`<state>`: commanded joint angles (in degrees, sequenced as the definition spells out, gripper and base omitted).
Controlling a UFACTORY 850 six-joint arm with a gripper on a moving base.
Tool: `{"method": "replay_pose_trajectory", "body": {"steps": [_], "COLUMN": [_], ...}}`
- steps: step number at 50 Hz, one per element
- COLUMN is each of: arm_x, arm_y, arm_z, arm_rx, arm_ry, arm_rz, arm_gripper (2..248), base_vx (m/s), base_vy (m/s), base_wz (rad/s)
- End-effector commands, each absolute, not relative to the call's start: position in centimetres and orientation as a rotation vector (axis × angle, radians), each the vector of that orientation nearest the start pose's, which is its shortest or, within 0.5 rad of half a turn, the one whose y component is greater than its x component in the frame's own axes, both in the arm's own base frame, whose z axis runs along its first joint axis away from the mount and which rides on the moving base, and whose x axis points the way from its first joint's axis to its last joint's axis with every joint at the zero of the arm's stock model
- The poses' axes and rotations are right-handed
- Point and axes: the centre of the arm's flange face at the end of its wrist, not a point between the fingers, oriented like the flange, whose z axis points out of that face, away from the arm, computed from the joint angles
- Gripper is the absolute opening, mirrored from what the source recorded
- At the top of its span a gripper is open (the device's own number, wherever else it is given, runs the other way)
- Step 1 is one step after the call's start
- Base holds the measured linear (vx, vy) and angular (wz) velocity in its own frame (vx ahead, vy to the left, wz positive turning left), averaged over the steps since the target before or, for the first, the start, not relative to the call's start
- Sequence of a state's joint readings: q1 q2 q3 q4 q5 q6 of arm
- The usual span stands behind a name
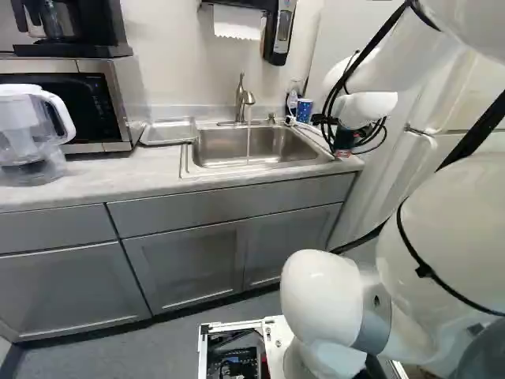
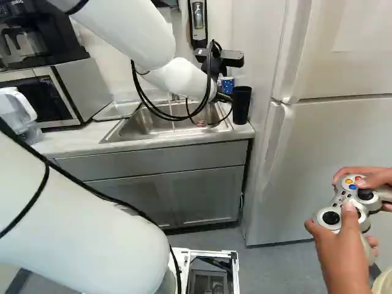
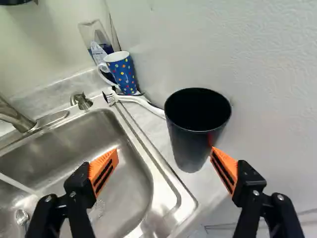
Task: Rinse the cup and place it in the tray
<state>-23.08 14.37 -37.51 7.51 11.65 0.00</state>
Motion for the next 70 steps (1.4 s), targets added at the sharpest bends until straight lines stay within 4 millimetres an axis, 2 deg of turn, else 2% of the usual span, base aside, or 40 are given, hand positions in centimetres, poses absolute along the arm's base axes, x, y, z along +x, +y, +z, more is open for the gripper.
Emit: {"method": "replay_pose_trajectory", "body": {"steps": [26, 45, 70], "arm_x": [37.8, 38.0, 39.9], "arm_y": [-16.8, -17.7, -17.7], "arm_z": [55.7, 55.7, 55.8], "arm_rx": [-2.709, -2.668, -2.665], "arm_ry": [0.797, 0.901, 0.884], "arm_rz": [-1.721, -1.712, -1.7], "arm_gripper": [247, 247, 247], "base_vx": [0.0, 0.0, 0.0], "base_vy": [0.0, 0.0, 0.0], "base_wz": [0.0, 0.0, 0.0]}}
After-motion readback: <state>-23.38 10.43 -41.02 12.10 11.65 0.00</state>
